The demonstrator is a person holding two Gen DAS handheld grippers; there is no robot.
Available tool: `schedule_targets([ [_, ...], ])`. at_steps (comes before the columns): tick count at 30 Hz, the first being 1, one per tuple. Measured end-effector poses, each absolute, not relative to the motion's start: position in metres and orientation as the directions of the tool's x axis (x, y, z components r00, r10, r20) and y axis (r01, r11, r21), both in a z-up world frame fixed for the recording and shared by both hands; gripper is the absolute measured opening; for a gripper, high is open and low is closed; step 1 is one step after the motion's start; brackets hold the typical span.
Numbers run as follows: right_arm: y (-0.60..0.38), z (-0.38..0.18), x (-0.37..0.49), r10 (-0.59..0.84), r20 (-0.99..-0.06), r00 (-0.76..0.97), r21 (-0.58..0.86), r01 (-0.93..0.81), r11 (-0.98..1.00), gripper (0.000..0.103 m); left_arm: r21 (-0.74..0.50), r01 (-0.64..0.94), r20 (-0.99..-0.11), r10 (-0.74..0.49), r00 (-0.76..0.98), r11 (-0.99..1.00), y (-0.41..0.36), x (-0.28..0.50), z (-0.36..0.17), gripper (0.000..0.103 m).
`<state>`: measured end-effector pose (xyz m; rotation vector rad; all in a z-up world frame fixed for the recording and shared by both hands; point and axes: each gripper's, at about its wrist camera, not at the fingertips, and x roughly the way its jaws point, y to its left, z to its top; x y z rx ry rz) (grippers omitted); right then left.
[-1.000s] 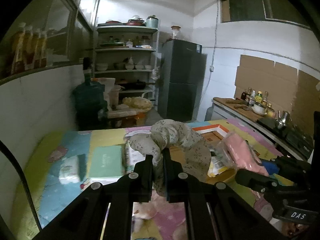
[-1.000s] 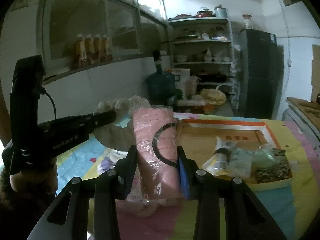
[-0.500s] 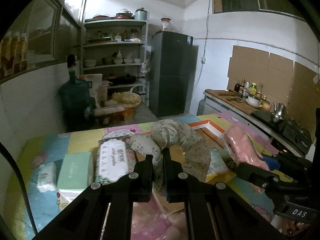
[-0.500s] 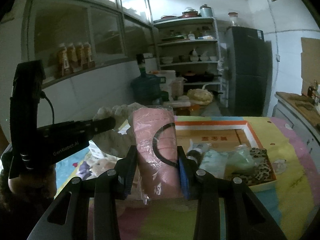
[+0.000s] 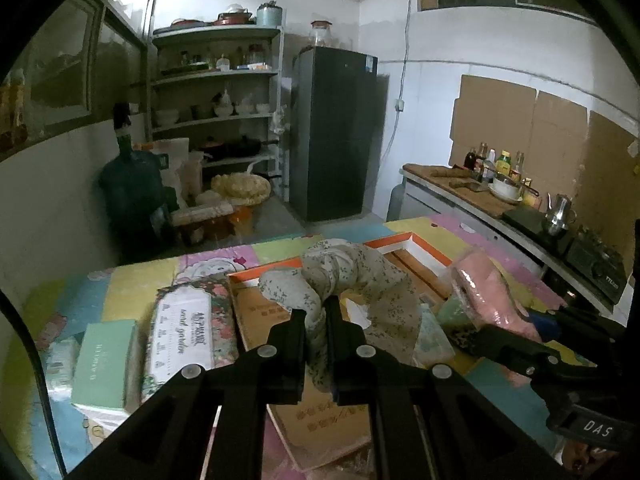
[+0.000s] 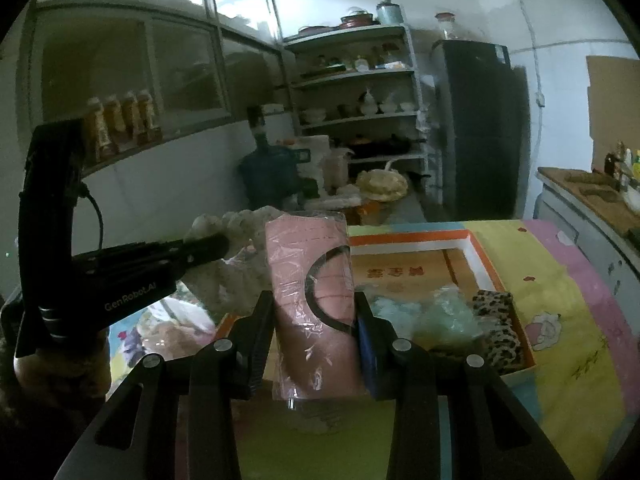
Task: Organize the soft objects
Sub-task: 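Carry the floral cloth and pink bag over the cardboard tray, then open both tools to drop the floral cloth and pink bag into the tray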
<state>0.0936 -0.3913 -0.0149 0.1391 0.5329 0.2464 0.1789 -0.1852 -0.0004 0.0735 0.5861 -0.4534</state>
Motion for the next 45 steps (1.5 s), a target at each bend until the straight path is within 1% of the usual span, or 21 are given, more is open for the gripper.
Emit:
schedule_targets([
  [5,-0.404,-0.022,0.105,0.260,-0.499,0.827,0.203,-0.180,0.963,0.039,-0.099,0.435,-0.587,-0.406,0.700,0.895,-0.190,0.198,-0.012,0.009],
  [18,-0.417,-0.047,0.149,0.255,-0.575,0.777,0.217,-0.156,0.964,0.039,-0.099,0.416,-0.676,-0.368,0.639,0.904,-0.211,0.231,-0.044,0.009],
  [32,-0.422,-0.067,0.174,0.240,-0.626,0.742,0.213,-0.133,0.968,0.039,-0.096,0.402,-0.719,-0.343,0.605,0.911,-0.223,0.248,-0.062,0.009],
  [36,-0.423,-0.071,0.177,0.235,-0.638,0.733,0.213,-0.125,0.969,0.039,-0.124,0.391,-0.722,-0.353,0.595,0.912,-0.221,0.252,-0.064,0.012],
  [40,-0.425,-0.073,0.180,0.246,-0.636,0.731,0.229,-0.125,0.965,0.042,-0.138,0.380,-0.716,-0.357,0.600,0.915,-0.219,0.252,-0.062,0.024],
  [45,-0.427,-0.074,0.180,0.253,-0.630,0.734,0.237,-0.128,0.963,0.042,-0.160,0.371,-0.701,-0.370,0.609,0.915,-0.214,0.250,-0.059,0.032],
])
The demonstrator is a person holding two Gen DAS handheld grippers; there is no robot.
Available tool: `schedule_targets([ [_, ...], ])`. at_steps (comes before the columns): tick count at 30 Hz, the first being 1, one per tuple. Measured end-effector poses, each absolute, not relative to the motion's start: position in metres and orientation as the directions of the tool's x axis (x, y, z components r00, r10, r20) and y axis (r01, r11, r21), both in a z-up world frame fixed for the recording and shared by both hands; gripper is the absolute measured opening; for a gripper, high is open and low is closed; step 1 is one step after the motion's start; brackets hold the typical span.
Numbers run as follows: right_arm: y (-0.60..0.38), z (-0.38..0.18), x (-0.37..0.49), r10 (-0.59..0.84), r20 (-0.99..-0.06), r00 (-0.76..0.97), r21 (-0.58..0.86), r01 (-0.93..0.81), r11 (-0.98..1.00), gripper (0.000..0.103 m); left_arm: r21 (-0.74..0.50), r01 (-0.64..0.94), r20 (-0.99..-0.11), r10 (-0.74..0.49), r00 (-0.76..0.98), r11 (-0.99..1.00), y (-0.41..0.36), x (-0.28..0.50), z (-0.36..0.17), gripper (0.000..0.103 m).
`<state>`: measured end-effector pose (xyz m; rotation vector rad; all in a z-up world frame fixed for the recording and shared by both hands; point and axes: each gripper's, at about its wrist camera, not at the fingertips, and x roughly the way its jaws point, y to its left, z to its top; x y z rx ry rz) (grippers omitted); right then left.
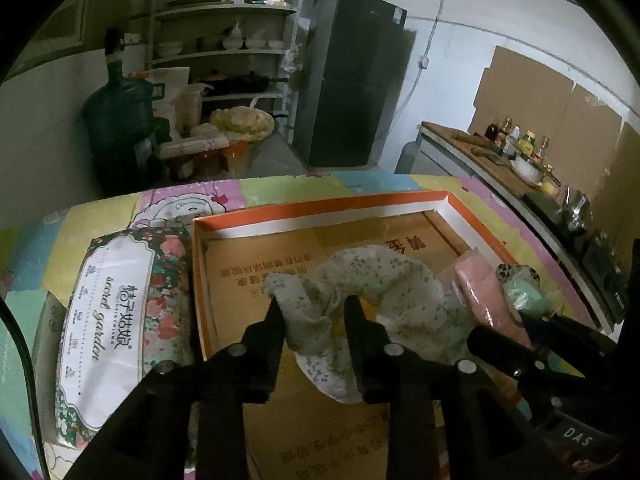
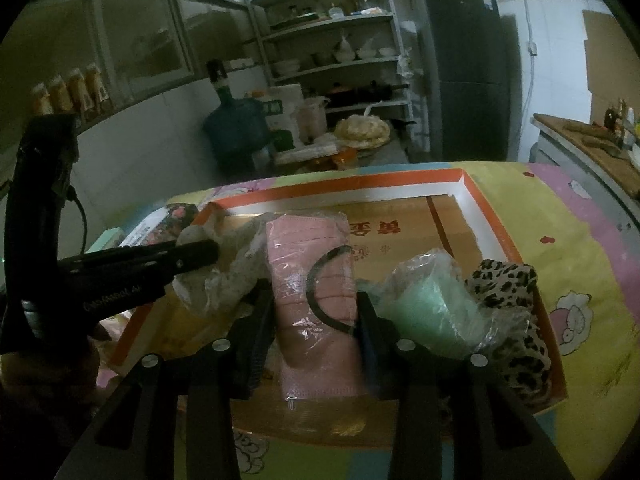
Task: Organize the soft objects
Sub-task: 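Open both tools to drop the floral cloth and pink bag into the tray, then move both tools back over the pile of soft items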
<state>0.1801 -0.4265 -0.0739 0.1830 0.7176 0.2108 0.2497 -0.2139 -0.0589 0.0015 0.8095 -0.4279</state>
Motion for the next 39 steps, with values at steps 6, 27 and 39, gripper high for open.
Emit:
schedule_targets([
  [6,-0.428,-0.073,0.181,0.253,-0.619,0.744,0.244,-0.125,0.962,0.053,-0.185,0.358,-0.678,-0.383,0.628,0.915,-0.206,0.247,-0.052,0.038],
  [27,-0.418,-0.051,0.155,0.252,-0.567,0.784,0.238,-0.136,0.962,0.061,-0.177,0.353,-0.595,-0.386,0.705,0.919,-0.186,0.216,-0.016,0.049],
  [39,-0.397,-0.031,0.137,0.252,-0.543,0.801,0.213,-0.159,0.964,0.065,-0.155,0.349,-0.578,-0.371,0.727,0.924,-0.171,0.192,-0.005,0.049],
])
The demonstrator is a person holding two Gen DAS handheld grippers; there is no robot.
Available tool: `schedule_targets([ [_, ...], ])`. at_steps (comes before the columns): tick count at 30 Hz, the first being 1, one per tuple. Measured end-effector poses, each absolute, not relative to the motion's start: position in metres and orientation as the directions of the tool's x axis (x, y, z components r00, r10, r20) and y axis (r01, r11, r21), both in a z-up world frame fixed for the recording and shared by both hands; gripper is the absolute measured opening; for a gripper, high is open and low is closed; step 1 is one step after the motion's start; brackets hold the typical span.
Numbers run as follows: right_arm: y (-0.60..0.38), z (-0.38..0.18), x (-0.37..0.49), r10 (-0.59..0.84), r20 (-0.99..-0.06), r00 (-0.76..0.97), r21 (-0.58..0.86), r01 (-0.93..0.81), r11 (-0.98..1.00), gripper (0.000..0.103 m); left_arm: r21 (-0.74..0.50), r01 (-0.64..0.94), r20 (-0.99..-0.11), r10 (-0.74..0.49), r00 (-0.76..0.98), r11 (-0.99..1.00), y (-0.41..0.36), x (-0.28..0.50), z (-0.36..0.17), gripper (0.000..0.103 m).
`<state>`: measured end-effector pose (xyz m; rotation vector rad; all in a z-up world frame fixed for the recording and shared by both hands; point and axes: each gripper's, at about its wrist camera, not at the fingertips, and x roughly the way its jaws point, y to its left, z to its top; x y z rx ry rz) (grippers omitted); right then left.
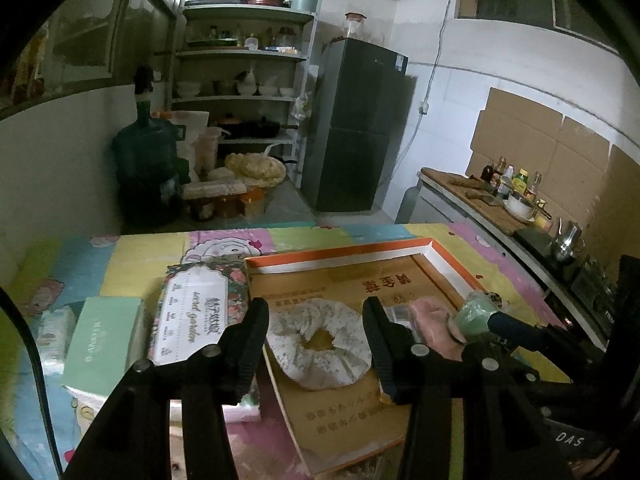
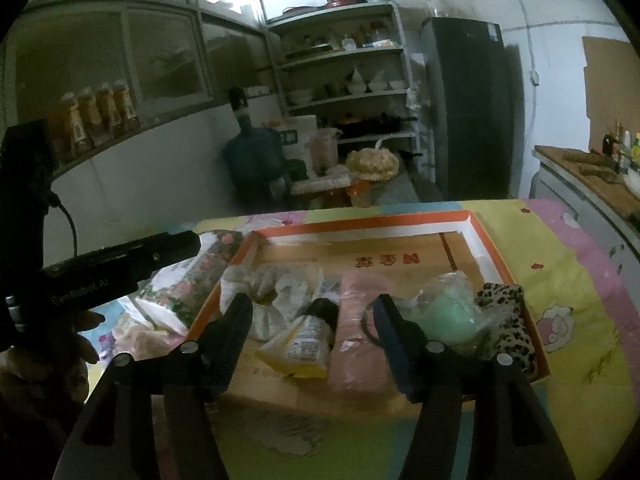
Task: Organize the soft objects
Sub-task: 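Move both tools back over the pile of soft items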
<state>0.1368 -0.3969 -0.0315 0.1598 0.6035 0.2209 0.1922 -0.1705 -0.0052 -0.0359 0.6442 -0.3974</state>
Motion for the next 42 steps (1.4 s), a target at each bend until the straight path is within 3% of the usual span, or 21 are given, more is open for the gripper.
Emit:
schedule_targets([
  [42,-0.290,-0.005,0.067,0.306,-0.508,0.805,0.134,-0.277,0.951,0.071,-0.197,0.178,-0.503,-0.255,0.826,0.964,-0.022,0.111,0.011,0.049],
])
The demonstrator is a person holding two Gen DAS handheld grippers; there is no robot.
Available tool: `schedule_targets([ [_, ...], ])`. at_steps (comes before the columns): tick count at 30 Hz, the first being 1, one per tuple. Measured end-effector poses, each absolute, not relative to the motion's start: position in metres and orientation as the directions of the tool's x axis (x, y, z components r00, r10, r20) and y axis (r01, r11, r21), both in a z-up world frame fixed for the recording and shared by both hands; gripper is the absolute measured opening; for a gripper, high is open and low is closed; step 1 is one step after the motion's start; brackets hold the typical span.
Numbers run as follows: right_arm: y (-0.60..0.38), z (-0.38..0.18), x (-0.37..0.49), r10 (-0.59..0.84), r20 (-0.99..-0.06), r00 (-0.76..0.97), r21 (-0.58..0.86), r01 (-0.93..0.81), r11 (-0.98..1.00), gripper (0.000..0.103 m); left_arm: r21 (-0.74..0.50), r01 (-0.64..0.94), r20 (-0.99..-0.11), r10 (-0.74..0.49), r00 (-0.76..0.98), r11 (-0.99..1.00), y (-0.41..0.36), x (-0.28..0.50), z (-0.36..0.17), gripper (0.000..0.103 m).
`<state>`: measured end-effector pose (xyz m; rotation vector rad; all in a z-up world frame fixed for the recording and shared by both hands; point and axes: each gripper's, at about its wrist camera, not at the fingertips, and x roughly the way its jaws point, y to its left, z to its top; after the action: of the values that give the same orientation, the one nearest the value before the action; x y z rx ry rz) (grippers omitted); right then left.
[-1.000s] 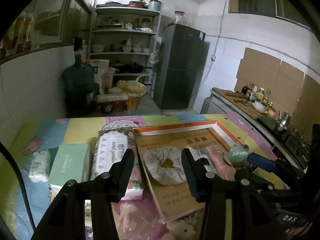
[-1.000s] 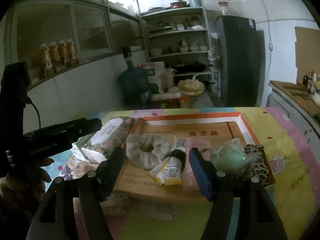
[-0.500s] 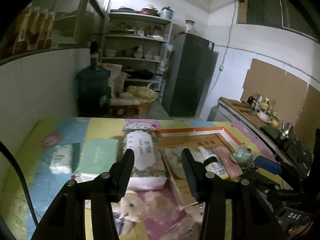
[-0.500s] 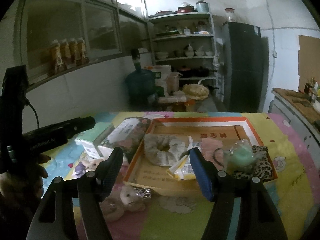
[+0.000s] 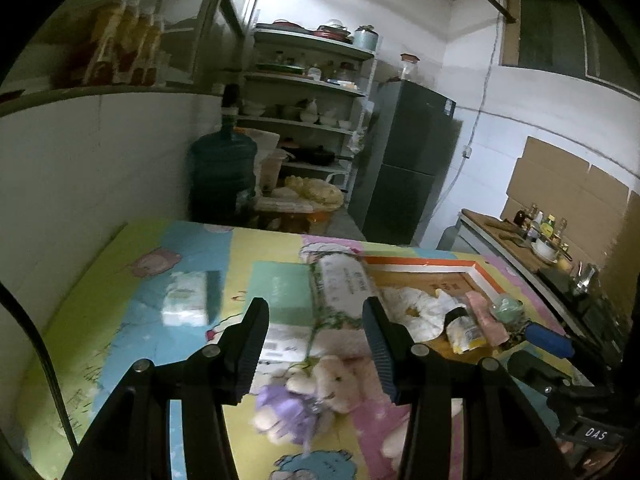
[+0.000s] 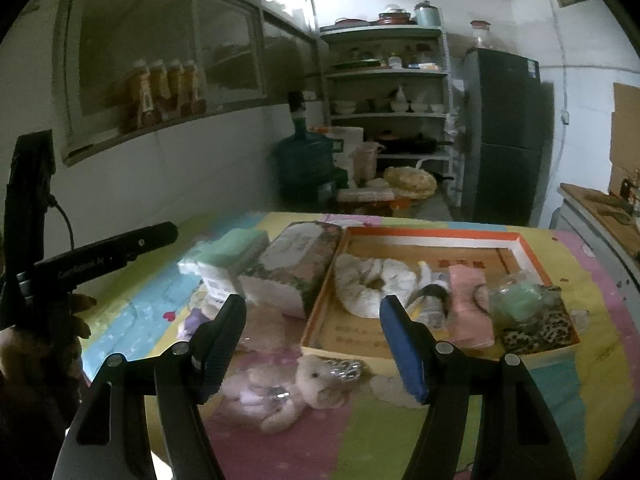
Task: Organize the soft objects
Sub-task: 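Move both tools back over the pile of soft items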
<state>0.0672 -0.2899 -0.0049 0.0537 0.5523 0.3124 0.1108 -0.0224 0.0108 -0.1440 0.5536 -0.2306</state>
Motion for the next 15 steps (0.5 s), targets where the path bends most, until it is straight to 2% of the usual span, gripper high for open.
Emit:
schedule_targets([
  [5,-0.269,-0.009,0.070,0.341,-0.527,0.779,0.118,-0.330,0.937,0.071,-0.216,0.154,-0.501,-0.245,0.830,0.964,-0.006,0.104,0.007,0.049],
  [9,-0.244,-0.024,0.077,0.415,-0.574,0.706,0.094,-0.446,0.890,0.071,-0.235,0.137,-0.504,-0.241,0.830,0.962,0.007,0.102,0.002,0.049],
  [15,-0.217,-0.046,0.095,0.412,-0.636,0.652,0.008,-0.529,0.848,0.071,-0.245,0.129,-0.524,-0.243,0.816,0.961,0.019,0.100,-0.008,0.049],
])
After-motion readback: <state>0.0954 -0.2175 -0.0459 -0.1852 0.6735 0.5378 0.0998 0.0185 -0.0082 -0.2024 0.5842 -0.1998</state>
